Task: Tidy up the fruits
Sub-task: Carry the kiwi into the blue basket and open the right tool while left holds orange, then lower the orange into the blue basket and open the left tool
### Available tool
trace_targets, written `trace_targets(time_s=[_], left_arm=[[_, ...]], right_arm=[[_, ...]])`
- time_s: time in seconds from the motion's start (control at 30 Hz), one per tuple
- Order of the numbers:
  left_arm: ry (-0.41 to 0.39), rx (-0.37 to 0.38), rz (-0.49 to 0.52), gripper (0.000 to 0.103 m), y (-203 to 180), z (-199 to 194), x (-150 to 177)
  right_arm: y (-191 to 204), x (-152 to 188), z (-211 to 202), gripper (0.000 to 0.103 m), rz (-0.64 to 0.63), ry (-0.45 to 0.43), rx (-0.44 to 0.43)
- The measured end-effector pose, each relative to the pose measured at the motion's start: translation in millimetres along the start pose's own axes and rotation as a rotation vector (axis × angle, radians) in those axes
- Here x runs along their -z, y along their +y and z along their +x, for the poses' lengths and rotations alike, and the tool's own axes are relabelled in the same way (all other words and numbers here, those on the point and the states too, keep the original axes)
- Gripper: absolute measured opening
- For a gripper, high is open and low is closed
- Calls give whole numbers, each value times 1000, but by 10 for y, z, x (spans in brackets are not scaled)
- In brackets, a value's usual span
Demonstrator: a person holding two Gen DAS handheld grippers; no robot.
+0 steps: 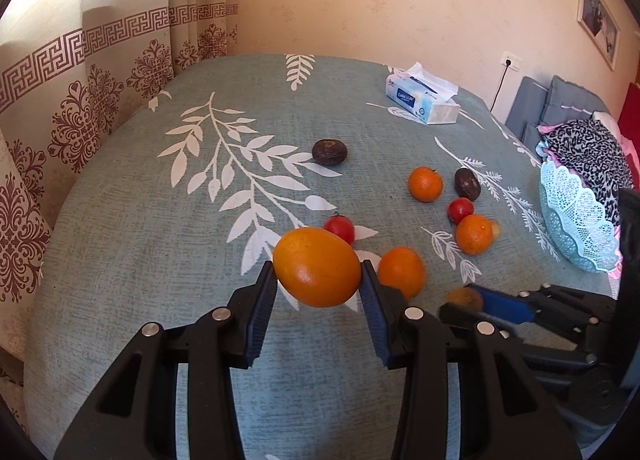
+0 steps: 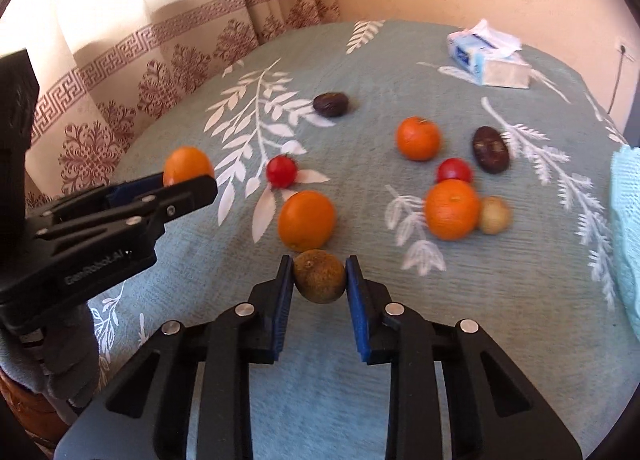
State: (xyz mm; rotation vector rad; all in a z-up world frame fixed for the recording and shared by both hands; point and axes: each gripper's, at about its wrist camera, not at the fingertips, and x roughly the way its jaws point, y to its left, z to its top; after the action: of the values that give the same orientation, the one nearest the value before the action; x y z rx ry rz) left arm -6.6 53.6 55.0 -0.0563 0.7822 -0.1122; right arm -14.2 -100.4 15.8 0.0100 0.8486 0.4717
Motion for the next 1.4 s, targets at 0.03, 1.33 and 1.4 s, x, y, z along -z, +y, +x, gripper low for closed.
trace_targets(time_s=[0.03,1.33,1.4], left_arm=[[0,0,4,42,-27,1,-2],[0,170,292,42,-1830,134,-231],[-4,182,310,42,-1942,156,-260]], right_arm=[[-41,-2,-45,27,9,-8,3],[-2037,362,-1231,50,329,-232,462],[-2046,369,-1264,50,325,-236,485]])
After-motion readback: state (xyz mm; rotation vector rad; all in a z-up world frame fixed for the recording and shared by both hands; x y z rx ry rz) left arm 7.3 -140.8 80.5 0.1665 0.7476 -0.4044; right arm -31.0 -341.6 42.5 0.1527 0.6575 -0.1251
